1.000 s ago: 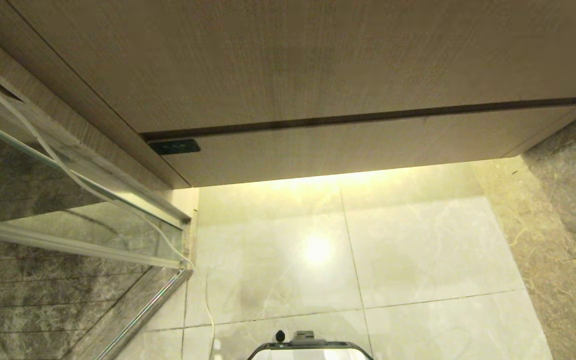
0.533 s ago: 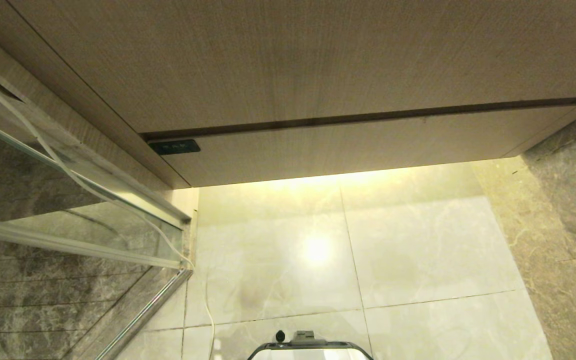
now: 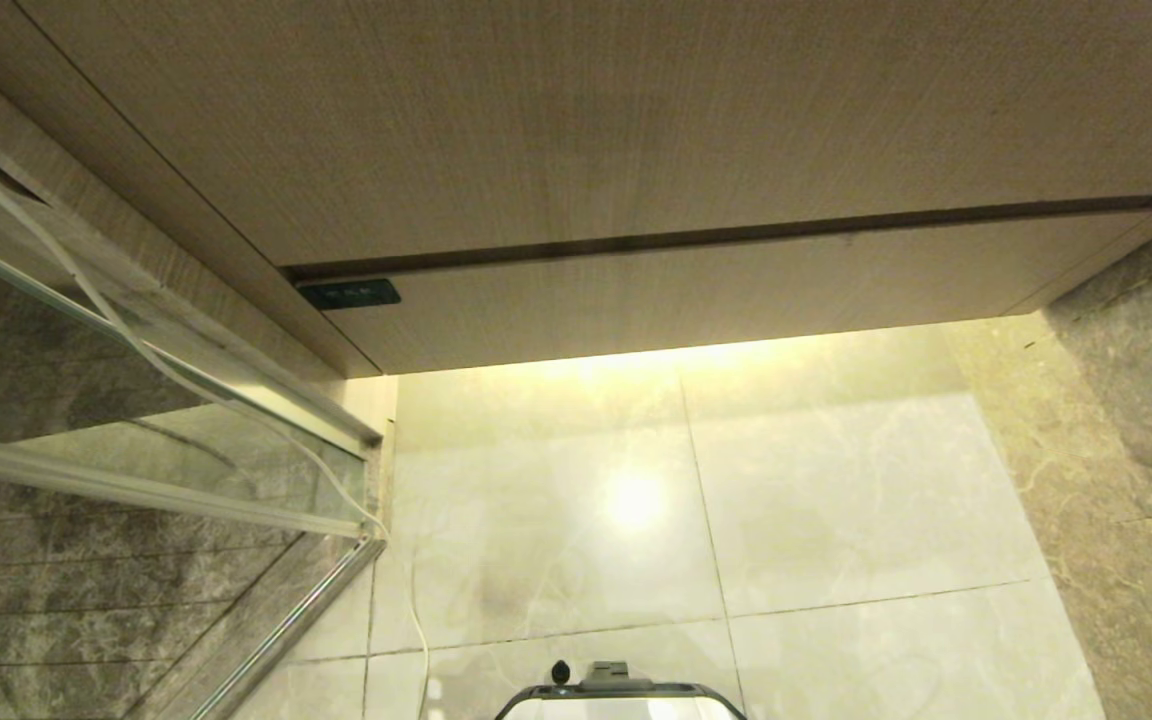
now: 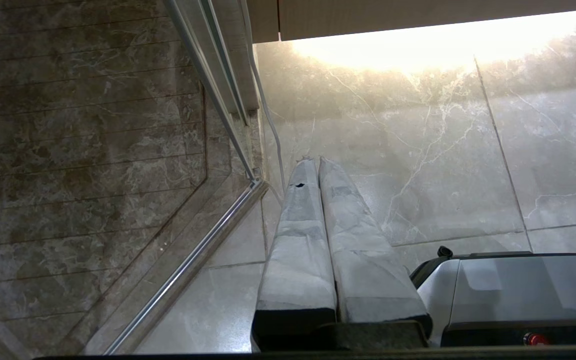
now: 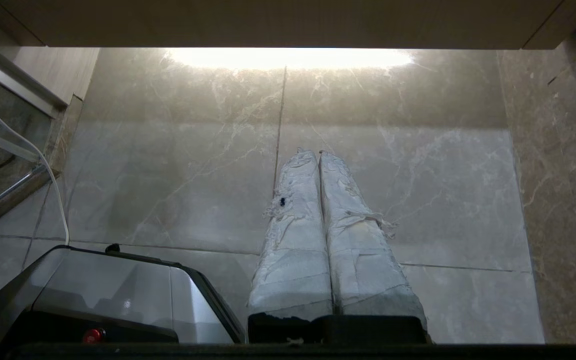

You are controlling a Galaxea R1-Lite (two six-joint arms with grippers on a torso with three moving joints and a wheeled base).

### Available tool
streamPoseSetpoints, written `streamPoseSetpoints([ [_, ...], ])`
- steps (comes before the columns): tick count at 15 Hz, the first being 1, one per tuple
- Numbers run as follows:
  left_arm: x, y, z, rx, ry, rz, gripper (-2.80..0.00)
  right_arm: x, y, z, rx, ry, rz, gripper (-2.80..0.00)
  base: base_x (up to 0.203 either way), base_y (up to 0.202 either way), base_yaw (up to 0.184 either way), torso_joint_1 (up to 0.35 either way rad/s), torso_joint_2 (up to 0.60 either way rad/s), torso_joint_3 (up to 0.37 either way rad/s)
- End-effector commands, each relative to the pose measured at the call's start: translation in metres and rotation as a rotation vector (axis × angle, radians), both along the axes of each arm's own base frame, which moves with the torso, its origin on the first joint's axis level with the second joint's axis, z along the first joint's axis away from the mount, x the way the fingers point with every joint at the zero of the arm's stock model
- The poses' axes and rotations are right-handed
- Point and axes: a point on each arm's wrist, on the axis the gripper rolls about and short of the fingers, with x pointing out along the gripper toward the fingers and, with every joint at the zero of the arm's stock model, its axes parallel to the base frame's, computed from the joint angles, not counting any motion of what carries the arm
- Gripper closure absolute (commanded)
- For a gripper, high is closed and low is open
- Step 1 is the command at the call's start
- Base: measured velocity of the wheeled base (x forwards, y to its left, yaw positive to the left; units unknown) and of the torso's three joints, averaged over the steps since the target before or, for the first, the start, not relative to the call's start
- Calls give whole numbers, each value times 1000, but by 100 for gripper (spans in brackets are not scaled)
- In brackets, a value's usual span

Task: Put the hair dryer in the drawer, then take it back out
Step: Pull open the drawer

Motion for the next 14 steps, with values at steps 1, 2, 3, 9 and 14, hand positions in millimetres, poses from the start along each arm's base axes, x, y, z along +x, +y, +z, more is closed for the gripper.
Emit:
streamPoseSetpoints([
  [1,0,0,0,-1,1,0,0,0,0,-12,-1,1,0,0,0,0,0,0,0,0],
  [2,0,0,0,-1,-1,0,0,0,0,-12,-1,1,0,0,0,0,0,0,0,0],
  [3,0,0,0,-1,0,0,0,0,0,-12,-1,1,0,0,0,0,0,0,0,0],
  [9,0,0,0,-1,-1,0,0,0,0,-12,-1,1,0,0,0,0,0,0,0,0],
  [14,0,0,0,-1,-1,0,0,0,0,-12,-7,-2,0,0,0,0,0,0,0,0],
])
